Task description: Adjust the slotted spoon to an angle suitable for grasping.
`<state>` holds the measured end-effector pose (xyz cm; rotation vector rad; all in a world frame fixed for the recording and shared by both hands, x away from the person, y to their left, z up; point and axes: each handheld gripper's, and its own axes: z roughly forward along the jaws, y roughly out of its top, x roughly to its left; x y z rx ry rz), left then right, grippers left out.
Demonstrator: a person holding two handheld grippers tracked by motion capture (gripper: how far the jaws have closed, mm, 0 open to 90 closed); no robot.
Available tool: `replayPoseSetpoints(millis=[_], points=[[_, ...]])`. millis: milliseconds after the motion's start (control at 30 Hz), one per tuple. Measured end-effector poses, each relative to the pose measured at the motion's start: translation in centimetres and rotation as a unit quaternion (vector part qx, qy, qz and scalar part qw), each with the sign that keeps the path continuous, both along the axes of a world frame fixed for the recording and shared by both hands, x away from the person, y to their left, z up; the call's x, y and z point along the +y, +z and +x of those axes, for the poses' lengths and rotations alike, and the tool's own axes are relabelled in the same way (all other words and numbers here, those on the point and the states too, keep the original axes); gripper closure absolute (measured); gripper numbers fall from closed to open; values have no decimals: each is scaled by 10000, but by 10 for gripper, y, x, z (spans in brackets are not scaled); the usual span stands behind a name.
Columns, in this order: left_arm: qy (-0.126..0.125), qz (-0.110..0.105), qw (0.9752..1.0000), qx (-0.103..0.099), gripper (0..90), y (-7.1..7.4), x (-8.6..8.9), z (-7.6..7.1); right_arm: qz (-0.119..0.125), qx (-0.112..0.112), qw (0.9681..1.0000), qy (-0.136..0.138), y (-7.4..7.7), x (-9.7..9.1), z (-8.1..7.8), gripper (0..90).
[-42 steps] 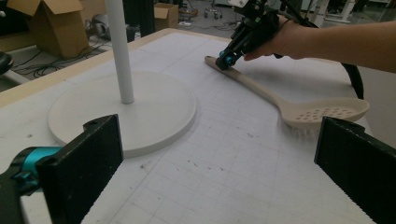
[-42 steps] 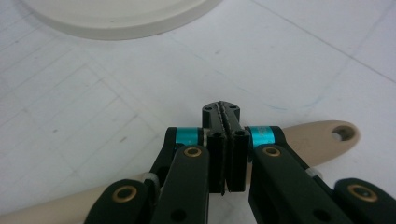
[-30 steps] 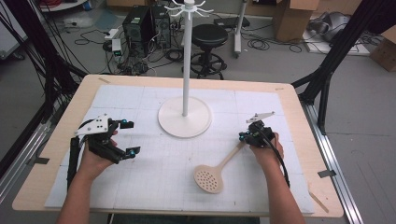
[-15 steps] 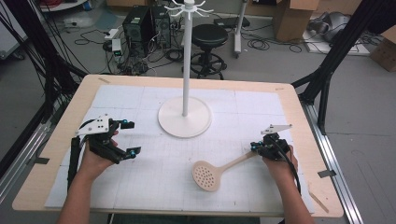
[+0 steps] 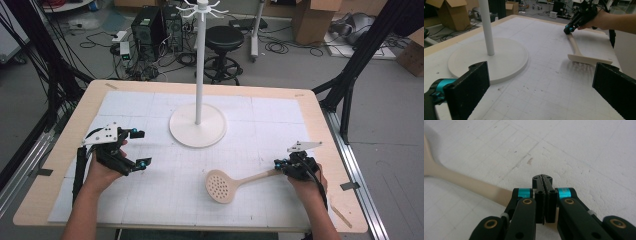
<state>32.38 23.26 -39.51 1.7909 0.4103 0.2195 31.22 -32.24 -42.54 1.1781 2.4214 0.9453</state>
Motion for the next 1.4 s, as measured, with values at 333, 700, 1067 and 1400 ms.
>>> replayPoseSetpoints(millis=[333,700,1067,1400], points=[[-5,-1,10000,15,17,-1,0,0,76,-621,9933,967,23,7,-7,446],[2,-13,10000,19,17,-1,0,0,-641,-137,9815,1802,13,32,-2,354],[3,-2,10000,-3,17,-1,0,1,-1008,354,9689,2230,2,47,2,569],[4,-15,10000,-2,17,0,1,1,-979,267,9560,2752,2,82,7,735]])
